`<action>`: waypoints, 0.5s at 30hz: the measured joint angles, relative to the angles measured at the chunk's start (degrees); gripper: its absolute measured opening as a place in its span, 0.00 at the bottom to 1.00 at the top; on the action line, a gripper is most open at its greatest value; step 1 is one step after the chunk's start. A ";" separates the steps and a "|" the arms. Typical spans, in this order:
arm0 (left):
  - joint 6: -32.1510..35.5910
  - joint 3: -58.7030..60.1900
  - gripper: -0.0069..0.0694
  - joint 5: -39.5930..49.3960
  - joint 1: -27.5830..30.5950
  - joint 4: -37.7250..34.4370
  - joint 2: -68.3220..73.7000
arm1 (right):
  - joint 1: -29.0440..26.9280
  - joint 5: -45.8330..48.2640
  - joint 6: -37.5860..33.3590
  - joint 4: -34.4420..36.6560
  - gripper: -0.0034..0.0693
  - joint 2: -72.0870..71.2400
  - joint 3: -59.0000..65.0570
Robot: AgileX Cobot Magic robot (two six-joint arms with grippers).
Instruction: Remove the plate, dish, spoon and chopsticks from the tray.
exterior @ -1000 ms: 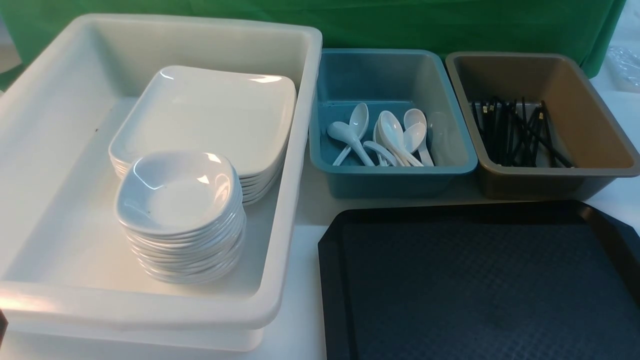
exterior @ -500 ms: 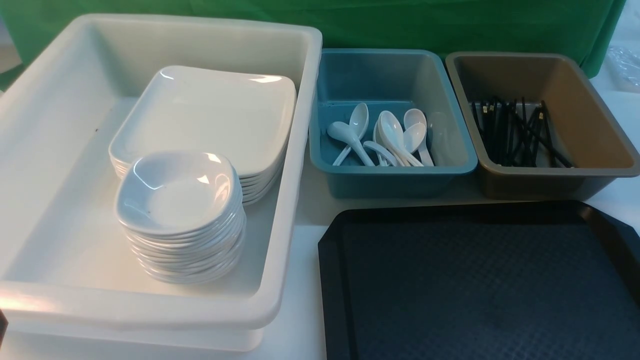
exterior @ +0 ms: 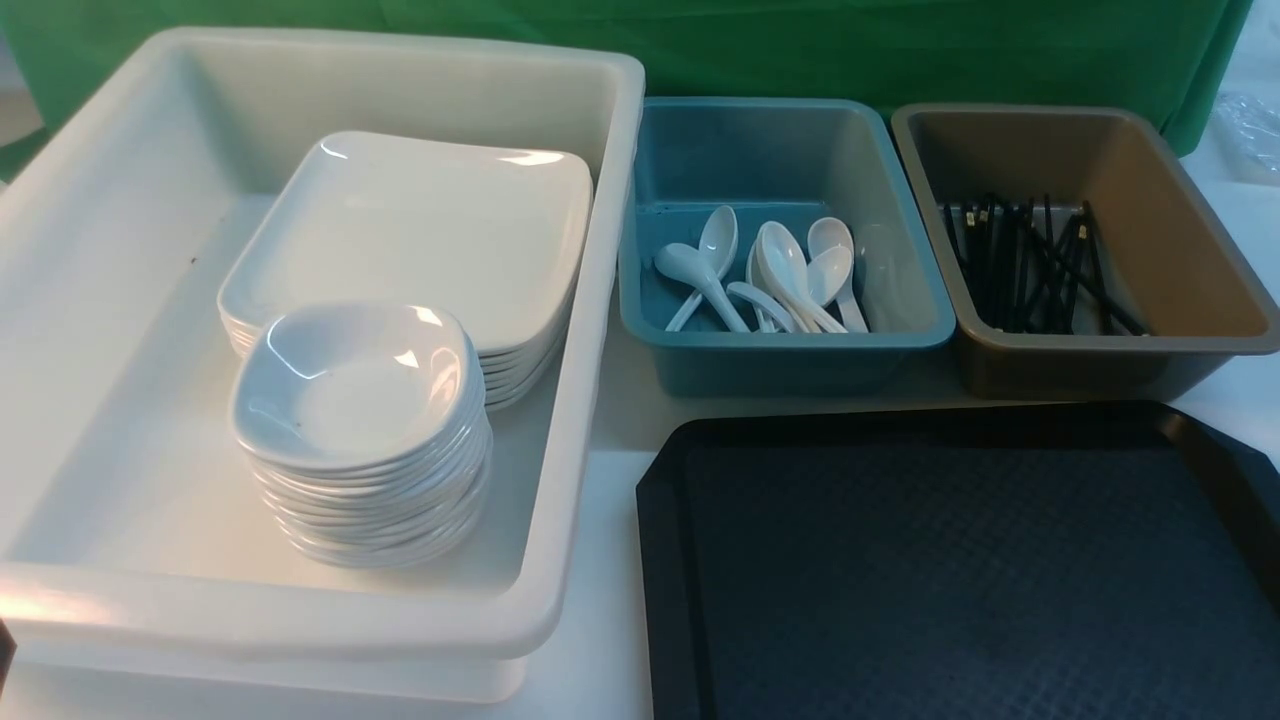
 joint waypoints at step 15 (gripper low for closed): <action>0.00 0.00 0.10 0.00 0.00 0.00 0.00 | -27.82 1.08 -2.52 0.02 0.37 -1.63 12.72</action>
